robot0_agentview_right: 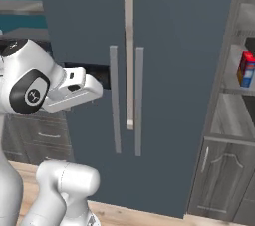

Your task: Pick the boxed food and cereal from the counter and place them in the cabinets closest to them.

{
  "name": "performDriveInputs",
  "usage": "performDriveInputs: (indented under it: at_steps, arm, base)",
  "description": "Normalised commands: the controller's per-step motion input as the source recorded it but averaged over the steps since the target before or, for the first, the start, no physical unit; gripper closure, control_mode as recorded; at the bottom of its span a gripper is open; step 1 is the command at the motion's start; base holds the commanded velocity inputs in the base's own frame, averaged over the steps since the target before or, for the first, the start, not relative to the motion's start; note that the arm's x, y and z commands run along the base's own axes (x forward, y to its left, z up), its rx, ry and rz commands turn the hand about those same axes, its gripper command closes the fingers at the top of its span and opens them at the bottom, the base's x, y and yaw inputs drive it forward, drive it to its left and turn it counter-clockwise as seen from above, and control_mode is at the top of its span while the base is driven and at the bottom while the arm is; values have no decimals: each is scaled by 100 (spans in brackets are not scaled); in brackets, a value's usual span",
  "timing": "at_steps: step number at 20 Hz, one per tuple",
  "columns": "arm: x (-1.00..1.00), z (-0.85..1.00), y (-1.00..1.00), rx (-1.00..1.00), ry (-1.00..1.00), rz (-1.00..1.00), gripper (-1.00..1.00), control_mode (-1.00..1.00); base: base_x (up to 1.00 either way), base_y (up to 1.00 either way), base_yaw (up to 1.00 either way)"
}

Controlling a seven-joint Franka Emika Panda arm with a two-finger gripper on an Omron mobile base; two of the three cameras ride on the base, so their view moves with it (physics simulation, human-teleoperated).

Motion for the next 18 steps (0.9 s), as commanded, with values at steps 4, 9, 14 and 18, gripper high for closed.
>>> performDriveInputs:
  at_steps: [4,9,14,18]
  arm:
    - [0,0,0,0,0,0,-100,100]
    - [0,0,0,0,0,0,-100,100]
    - [0,0,0,0,0,0,-100,100]
    - [0,0,0,0,0,0,-100,100]
  base:
    - [0,56,1]
    - [0,57,1]
    - [0,59,1]
    - [0,59,2]
